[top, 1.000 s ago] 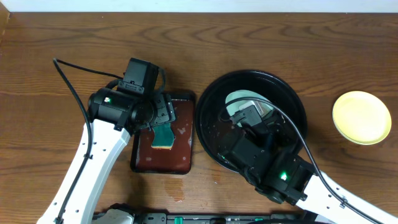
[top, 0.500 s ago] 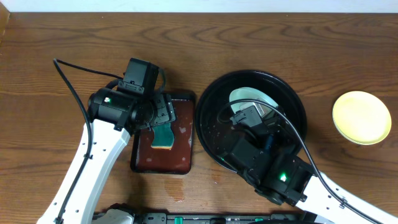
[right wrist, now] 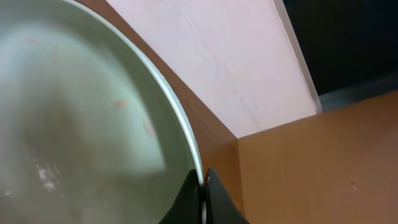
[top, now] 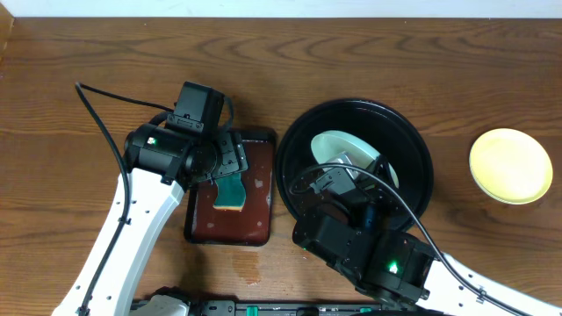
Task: Clean dirty plates on tray and stack at the side
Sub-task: 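Lift and tilt the mint plate up by its rim with the right gripper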
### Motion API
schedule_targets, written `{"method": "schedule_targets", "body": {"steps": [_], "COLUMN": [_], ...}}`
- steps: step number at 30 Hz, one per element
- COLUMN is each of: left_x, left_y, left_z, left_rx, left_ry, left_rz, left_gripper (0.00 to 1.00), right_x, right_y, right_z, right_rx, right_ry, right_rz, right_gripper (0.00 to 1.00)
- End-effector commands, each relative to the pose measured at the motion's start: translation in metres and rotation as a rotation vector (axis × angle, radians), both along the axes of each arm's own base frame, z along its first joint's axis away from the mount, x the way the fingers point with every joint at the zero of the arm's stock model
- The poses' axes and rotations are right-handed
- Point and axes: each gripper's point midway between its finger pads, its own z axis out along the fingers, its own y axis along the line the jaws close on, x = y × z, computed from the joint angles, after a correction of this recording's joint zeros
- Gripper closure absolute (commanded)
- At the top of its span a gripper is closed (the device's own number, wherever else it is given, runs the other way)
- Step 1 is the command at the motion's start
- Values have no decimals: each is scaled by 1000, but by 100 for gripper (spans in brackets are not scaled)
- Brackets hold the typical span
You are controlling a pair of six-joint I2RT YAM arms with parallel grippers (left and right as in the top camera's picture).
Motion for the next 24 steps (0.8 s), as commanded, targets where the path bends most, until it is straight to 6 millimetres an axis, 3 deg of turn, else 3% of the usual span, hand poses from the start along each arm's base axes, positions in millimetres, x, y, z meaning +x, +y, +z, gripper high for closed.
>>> {"method": "schedule_targets", "body": {"steps": [1,24], "left_x": [1,1], "left_y": [2,2], "left_z": [3,3], "left_rx": [4,4], "left_ry": [-11,-11], "left_rz": [2,2], "left_gripper": [19,19], "right_x": [-3,-3], "right_y": [-4,-6], "right_z": [13,17], "right_rx": [-10,-17], "right_ry": [-57,-77], "right_rz": [-15,-28], "right_gripper": [99,99]}}
